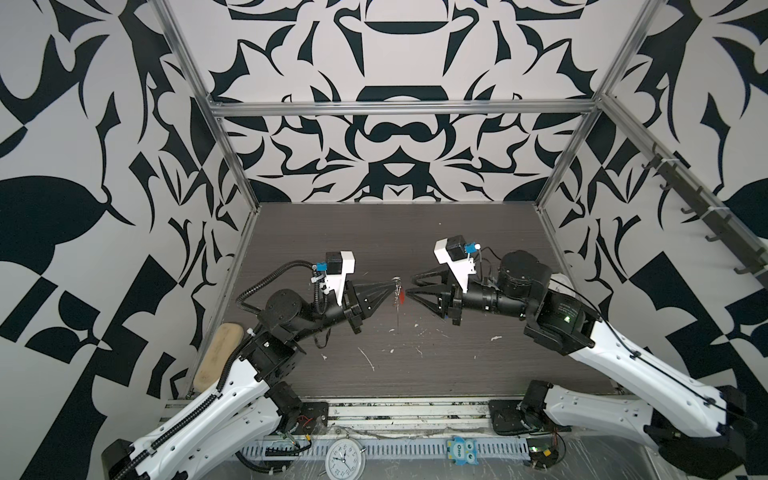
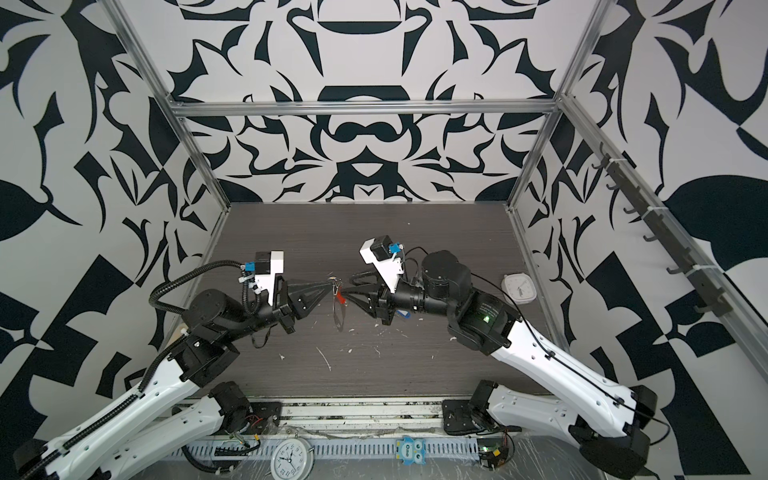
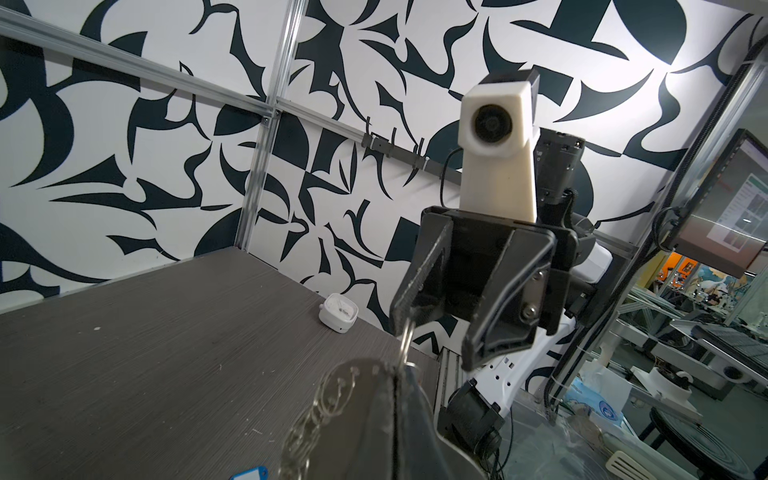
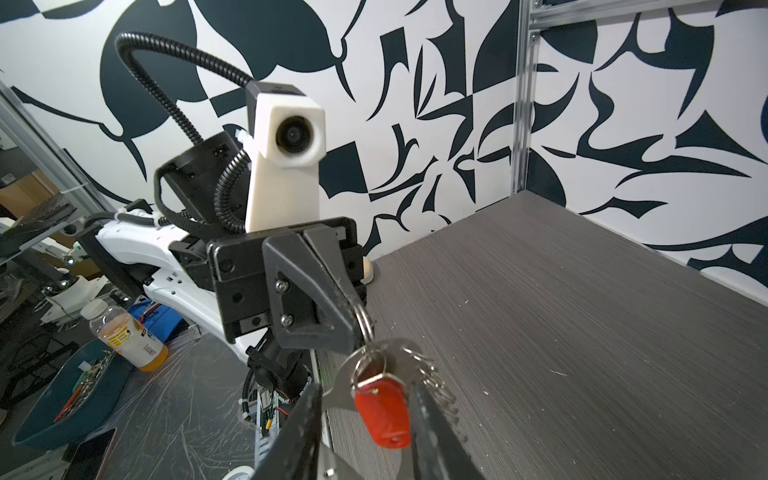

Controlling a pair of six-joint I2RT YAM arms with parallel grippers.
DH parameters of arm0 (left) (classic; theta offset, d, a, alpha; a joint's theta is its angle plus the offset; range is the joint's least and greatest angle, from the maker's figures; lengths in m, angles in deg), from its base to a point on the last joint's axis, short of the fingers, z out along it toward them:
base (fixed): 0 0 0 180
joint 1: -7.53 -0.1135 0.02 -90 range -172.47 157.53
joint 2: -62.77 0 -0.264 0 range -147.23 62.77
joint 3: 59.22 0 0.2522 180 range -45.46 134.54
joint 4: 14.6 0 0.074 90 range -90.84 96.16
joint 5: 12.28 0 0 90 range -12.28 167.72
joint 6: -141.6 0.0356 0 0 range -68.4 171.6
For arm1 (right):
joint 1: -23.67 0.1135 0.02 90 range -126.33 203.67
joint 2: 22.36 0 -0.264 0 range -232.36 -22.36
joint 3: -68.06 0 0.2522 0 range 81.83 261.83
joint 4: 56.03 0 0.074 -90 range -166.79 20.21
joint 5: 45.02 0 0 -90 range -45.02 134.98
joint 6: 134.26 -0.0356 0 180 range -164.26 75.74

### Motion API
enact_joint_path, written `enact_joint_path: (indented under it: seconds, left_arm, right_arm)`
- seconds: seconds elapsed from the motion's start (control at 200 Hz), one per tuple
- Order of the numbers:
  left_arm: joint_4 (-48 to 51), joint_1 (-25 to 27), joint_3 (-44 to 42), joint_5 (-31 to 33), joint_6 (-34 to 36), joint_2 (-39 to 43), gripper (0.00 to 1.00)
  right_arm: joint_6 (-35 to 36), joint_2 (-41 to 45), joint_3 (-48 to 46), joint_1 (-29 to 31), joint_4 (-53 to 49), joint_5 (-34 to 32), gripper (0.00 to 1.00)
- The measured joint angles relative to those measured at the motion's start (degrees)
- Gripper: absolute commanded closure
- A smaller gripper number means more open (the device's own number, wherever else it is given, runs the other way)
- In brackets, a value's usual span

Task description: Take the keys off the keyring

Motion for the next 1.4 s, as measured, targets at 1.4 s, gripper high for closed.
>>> enact_joint_path:
  seconds: [1.4]
  left_arm:
    - [-2.25,0.0,0.0,-6.23,-1.9,-0.15,1.0]
  right_arm:
    - [3.3,-0.72,-4.07,2.69,1.42,-1.57,0.55]
